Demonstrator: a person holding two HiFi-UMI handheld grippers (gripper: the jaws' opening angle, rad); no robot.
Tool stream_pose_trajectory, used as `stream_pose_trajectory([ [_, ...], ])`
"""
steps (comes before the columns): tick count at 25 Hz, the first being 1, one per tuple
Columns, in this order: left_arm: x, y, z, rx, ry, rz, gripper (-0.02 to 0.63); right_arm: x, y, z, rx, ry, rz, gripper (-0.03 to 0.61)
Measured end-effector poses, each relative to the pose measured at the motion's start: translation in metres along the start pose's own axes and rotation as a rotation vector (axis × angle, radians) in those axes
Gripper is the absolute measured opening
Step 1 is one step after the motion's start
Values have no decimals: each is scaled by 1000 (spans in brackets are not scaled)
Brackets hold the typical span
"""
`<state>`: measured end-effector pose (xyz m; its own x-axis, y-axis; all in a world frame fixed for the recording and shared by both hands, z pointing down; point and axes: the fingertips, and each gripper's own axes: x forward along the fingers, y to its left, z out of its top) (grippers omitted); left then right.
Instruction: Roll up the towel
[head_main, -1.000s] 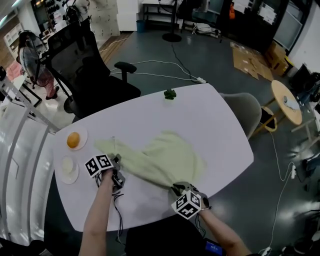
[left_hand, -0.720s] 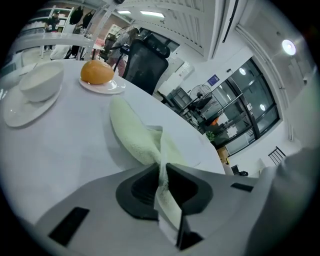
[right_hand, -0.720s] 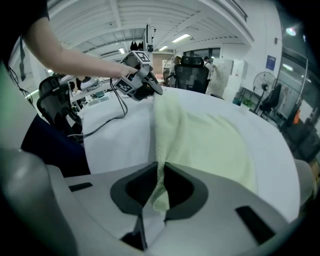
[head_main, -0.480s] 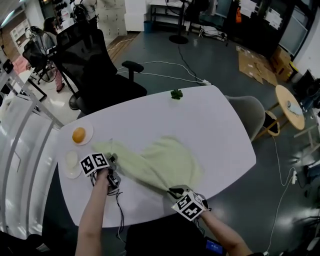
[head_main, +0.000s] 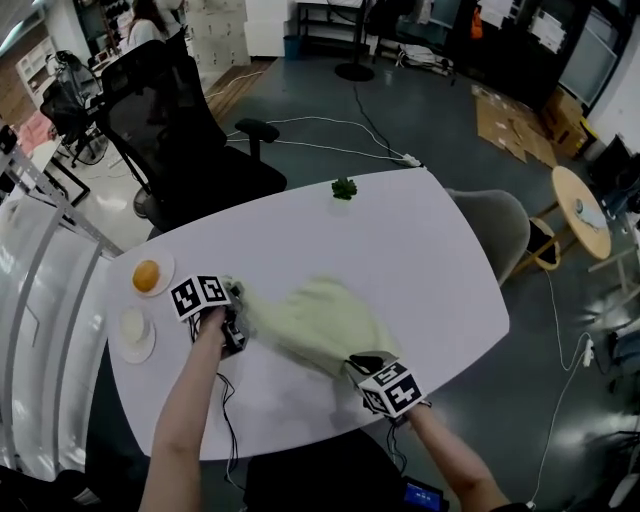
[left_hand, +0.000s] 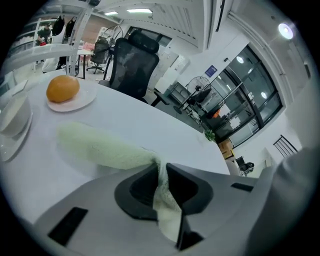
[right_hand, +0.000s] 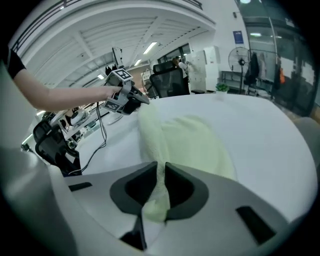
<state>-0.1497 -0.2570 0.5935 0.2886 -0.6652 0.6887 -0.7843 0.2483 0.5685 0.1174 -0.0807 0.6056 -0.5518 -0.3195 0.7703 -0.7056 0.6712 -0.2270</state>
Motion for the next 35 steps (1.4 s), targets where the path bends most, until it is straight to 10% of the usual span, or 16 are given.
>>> stream_pose_trajectory([
  [15,76,-33,-5,131,46,61,82,25,-56,-9,-9,50,-104,64],
  [20,65,-60,-1,136,11,-64,318,15,-58,0,-67,23,-145,132],
  [24,41,-63,5,177,-29,-90,348,-1,-59,10,-89,-34,-164,206],
  [35,-17,-22,-27,-46,-48,-174,354,-33,-18,7,-207,-67,-165,275],
])
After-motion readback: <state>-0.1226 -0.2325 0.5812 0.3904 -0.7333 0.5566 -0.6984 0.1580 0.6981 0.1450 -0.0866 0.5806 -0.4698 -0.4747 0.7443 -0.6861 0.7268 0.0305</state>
